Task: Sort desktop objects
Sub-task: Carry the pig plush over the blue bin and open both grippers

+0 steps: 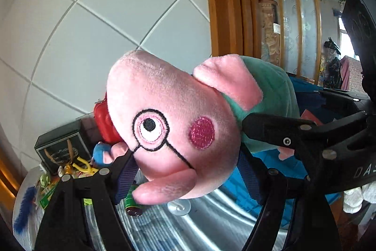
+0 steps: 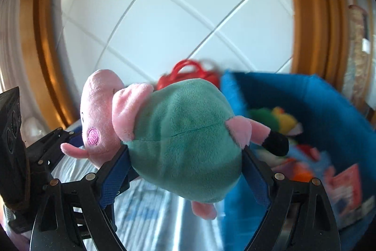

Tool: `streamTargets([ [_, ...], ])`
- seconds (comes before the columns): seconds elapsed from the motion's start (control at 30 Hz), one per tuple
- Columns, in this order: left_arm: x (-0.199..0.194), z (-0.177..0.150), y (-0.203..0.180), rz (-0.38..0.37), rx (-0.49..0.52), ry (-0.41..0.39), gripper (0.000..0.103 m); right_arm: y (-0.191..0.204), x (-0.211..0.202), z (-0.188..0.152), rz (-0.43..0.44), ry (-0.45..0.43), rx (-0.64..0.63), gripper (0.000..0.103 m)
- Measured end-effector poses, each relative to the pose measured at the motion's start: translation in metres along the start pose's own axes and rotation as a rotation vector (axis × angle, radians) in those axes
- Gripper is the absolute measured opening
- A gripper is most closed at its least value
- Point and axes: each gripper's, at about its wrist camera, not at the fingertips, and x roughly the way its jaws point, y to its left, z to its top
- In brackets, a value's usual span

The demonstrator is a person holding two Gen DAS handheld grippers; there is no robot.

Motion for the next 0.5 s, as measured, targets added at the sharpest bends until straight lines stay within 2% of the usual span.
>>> streamTargets([
  [0.1, 0.010, 0.025, -0.042, -0.045, 0.015, 0.000, 0.078, -0.042, -0.024, 0.006, -0.042, -0.024, 0.021, 0.091],
  [0.23, 0.030, 0.056, -0.109, -0.109, 0.025, 0.052, 0.078, -0.104, -0.051, 0.009, -0.107, -0.020, 0.038, 0.091],
  [0.37, 0.052, 0.079, -0.176, -0.142, 0.070, 0.100, 0.078, -0.168, -0.067, 0.005, -0.121, -0.004, 0.098, 0.092],
  [0.5, 0.086, 0.092, -0.226, -0.159, 0.101, 0.158, 0.078, -0.223, -0.075, -0.003, -0.143, 0.003, 0.157, 0.092],
])
